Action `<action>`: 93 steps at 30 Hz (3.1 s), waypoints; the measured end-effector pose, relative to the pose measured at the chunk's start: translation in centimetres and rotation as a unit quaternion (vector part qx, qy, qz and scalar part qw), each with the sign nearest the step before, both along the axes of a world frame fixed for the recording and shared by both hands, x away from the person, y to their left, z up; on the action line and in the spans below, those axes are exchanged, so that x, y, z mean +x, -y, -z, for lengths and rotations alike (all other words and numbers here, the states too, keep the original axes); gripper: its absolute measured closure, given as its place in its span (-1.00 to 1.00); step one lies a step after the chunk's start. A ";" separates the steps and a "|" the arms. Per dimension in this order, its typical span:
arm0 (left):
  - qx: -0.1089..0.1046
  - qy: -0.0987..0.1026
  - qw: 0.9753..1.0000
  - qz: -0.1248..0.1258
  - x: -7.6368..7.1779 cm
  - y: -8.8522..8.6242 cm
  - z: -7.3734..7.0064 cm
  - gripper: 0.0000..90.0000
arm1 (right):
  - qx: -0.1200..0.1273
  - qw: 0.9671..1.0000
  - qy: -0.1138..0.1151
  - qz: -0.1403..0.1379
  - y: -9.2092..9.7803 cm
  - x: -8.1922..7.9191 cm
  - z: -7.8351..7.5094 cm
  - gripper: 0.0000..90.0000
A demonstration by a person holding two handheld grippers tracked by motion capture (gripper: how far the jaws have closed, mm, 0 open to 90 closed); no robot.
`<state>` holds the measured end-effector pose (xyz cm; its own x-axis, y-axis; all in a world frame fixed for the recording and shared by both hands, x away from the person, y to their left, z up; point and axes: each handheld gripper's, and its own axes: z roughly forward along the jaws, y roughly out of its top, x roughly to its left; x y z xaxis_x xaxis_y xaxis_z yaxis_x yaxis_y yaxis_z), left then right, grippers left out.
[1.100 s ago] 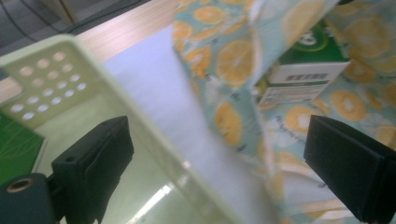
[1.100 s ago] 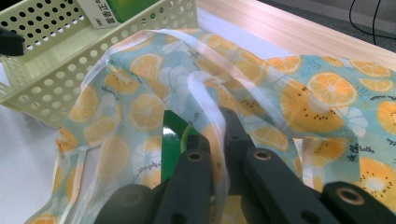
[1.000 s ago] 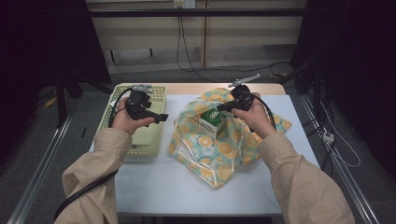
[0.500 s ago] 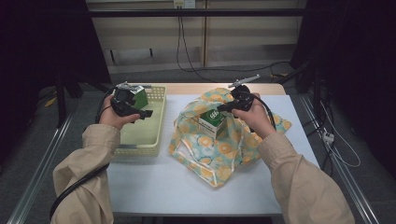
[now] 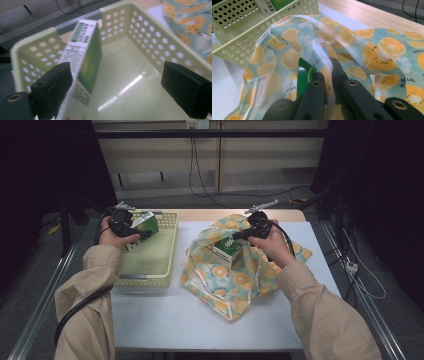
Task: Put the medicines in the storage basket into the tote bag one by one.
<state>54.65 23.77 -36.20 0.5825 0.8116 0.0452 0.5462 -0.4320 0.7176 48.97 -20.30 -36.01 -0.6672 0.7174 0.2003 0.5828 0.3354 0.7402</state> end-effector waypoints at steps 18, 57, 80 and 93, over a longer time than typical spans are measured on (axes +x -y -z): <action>0.023 -0.046 0.997 -0.050 1.0 -2.7 2.2 0.30 | 0.001 1.000 -0.011 0.005 0.1 0.6 0.7 1.00; -0.079 -0.063 0.976 0.192 -8.9 9.9 -7.3 0.40 | 0.000 1.000 0.003 0.021 0.9 0.0 -0.3 1.00; -0.031 -0.101 0.956 0.274 -12.9 16.6 -1.4 0.40 | 0.003 1.000 0.010 0.013 0.7 -0.5 -1.1 1.00; -0.037 -0.107 0.955 0.275 -12.0 19.4 0.7 0.40 | 0.001 1.000 0.014 0.013 0.7 -0.7 -1.6 1.00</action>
